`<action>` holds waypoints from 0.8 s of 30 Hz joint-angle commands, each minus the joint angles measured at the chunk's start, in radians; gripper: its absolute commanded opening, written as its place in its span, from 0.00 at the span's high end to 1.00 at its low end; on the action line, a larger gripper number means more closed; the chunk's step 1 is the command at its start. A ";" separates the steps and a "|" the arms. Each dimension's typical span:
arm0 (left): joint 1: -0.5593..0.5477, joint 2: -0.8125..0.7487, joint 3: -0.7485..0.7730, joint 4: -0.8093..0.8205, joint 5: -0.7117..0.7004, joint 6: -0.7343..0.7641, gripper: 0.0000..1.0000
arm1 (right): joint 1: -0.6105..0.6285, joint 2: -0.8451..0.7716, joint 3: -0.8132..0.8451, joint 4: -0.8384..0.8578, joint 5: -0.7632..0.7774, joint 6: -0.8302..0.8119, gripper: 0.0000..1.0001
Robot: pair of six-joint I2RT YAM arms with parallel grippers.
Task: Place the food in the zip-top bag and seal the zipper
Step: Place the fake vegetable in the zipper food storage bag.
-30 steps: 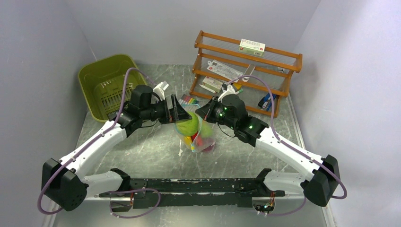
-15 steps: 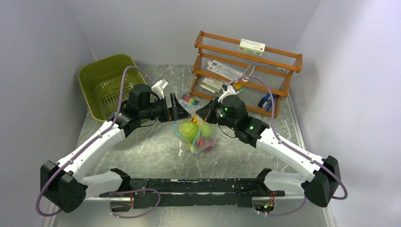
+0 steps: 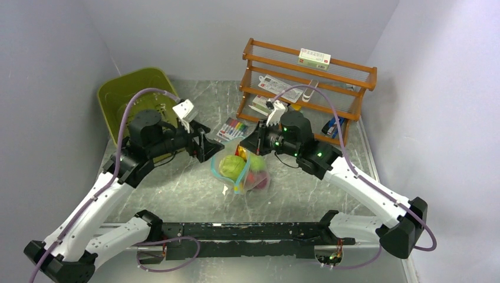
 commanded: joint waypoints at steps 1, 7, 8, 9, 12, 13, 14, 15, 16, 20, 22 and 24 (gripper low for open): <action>-0.008 0.006 0.017 -0.100 -0.024 0.204 0.18 | -0.002 -0.019 0.079 -0.066 -0.157 -0.127 1.00; -0.008 0.083 0.039 -0.198 0.055 0.236 0.23 | -0.002 0.015 0.067 -0.024 -0.295 -0.137 1.00; -0.008 0.085 0.027 -0.189 0.054 0.230 0.23 | -0.002 0.023 0.062 -0.010 -0.309 -0.134 1.00; -0.008 0.086 0.012 -0.176 0.044 0.223 0.23 | -0.003 0.030 0.055 0.005 -0.323 -0.130 1.00; -0.008 0.086 -0.025 -0.151 0.051 0.221 0.26 | -0.002 0.050 0.040 0.040 -0.344 -0.120 1.00; -0.009 0.087 -0.033 -0.146 0.058 0.222 0.26 | -0.002 0.058 0.036 0.050 -0.346 -0.119 1.00; -0.008 0.089 -0.037 -0.148 0.063 0.221 0.26 | -0.003 0.063 0.033 0.055 -0.347 -0.119 1.00; -0.008 0.087 -0.039 -0.150 0.063 0.221 0.26 | -0.003 0.071 0.032 0.055 -0.342 -0.120 1.00; -0.008 0.086 -0.040 -0.153 0.058 0.220 0.26 | -0.002 0.077 0.034 0.053 -0.339 -0.122 1.00; -0.008 0.069 -0.005 -0.185 0.011 0.220 0.23 | -0.003 0.102 0.035 0.056 -0.342 -0.132 1.00; -0.008 0.050 0.014 -0.175 0.023 0.206 0.24 | -0.003 0.111 0.031 0.066 -0.346 -0.133 1.00; -0.008 0.023 0.021 -0.147 0.078 0.200 0.24 | -0.002 0.117 0.027 0.076 -0.345 -0.133 1.00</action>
